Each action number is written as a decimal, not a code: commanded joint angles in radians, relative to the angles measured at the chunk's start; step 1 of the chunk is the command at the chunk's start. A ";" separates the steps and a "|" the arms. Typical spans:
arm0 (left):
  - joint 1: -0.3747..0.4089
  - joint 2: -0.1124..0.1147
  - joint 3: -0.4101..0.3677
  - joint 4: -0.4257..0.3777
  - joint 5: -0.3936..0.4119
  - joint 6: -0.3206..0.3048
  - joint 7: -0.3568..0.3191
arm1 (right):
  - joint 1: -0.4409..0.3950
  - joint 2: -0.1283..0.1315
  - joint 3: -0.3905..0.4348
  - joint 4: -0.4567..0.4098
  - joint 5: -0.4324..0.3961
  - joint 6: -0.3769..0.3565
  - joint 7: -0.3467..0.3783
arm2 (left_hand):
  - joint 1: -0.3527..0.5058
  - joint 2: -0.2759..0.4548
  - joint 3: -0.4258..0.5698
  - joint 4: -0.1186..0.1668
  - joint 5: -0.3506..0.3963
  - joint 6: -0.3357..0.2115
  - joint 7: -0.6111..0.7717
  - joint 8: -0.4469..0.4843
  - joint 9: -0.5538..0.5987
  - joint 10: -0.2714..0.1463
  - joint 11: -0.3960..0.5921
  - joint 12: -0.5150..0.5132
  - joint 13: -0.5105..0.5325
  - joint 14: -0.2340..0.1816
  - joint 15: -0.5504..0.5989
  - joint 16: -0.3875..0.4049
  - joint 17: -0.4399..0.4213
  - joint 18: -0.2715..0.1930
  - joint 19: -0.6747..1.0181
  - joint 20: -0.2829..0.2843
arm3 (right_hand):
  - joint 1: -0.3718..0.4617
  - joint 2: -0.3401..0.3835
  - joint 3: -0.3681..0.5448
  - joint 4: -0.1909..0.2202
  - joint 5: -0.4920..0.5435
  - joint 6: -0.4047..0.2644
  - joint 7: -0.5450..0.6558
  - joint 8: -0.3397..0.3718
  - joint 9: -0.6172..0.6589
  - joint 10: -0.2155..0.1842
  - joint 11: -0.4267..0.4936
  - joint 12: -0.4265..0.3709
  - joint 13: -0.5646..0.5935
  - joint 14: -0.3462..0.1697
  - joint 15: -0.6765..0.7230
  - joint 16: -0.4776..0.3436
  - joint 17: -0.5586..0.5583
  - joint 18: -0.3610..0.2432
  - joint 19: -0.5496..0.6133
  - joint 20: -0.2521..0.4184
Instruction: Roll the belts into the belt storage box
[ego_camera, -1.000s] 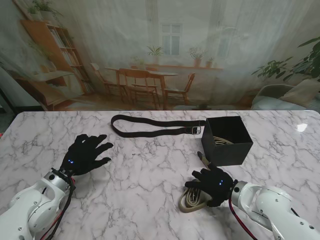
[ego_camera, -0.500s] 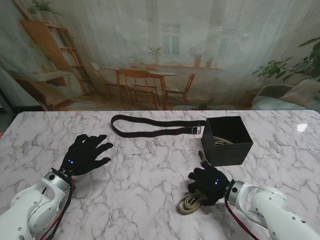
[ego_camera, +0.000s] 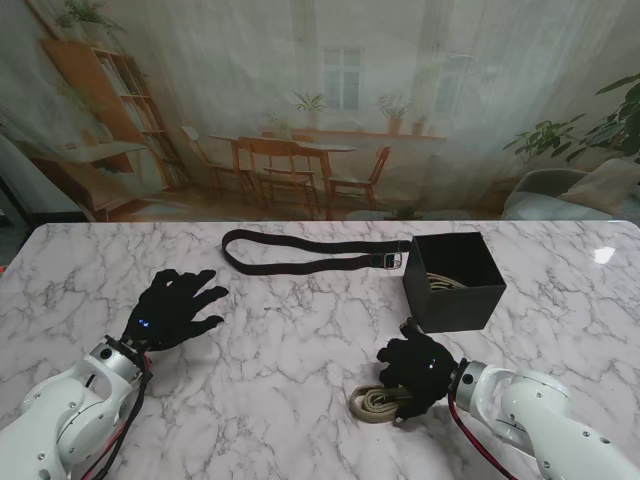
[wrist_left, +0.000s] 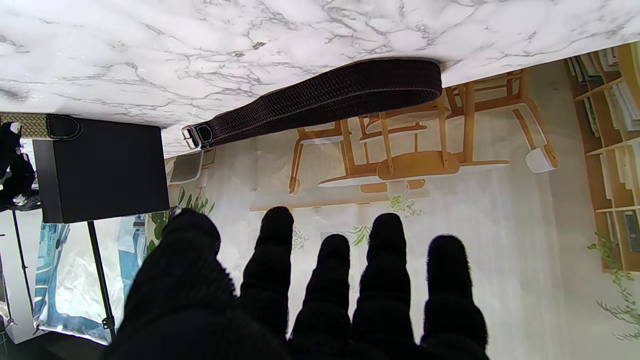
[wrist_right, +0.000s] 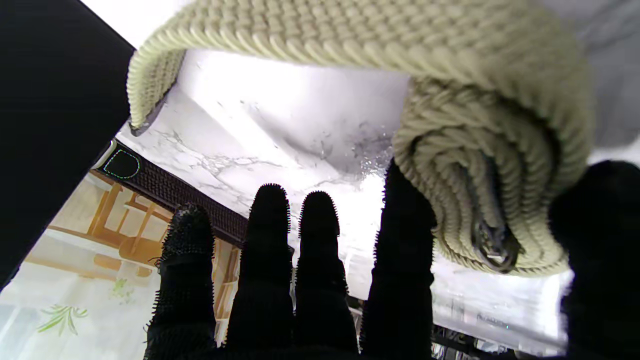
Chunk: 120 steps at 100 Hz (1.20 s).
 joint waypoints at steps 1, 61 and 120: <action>-0.002 0.000 0.004 0.002 -0.002 0.000 -0.016 | -0.018 0.004 0.005 0.004 -0.010 -0.008 0.008 | -0.003 0.044 -0.024 -0.019 -0.023 0.014 -0.006 -0.003 -0.036 0.006 0.000 -0.009 -0.011 -0.004 0.009 0.004 -0.018 0.009 -0.002 0.009 | 0.030 0.055 0.008 0.081 -0.039 -0.037 -0.073 0.046 -0.038 0.030 -0.024 -0.006 -0.025 0.024 -0.001 0.008 -0.011 0.020 -0.003 0.013; 0.003 -0.001 -0.001 0.001 0.001 0.004 -0.004 | -0.166 -0.044 0.159 -0.093 0.124 -0.018 0.009 | -0.009 0.044 -0.023 -0.019 -0.024 0.016 -0.008 -0.003 -0.035 0.006 -0.001 -0.009 -0.012 -0.004 0.009 0.005 -0.017 0.009 -0.002 0.011 | 0.014 0.160 -0.093 0.096 -0.291 0.340 -0.322 -0.048 -0.105 0.073 0.008 -0.013 -0.025 0.035 -0.001 0.004 0.021 0.010 0.006 0.036; 0.004 0.000 -0.002 -0.001 0.002 0.004 -0.007 | -0.213 -0.090 0.142 -0.055 0.157 0.472 -0.097 | -0.011 0.046 -0.025 -0.019 -0.020 0.015 -0.005 -0.002 -0.037 0.006 -0.001 -0.009 -0.013 -0.006 0.009 0.005 -0.017 0.008 0.000 0.011 | 0.047 0.145 -0.051 0.092 0.099 0.271 -0.122 0.084 0.187 0.040 0.057 0.036 0.183 0.063 0.134 0.097 0.137 0.023 0.127 0.087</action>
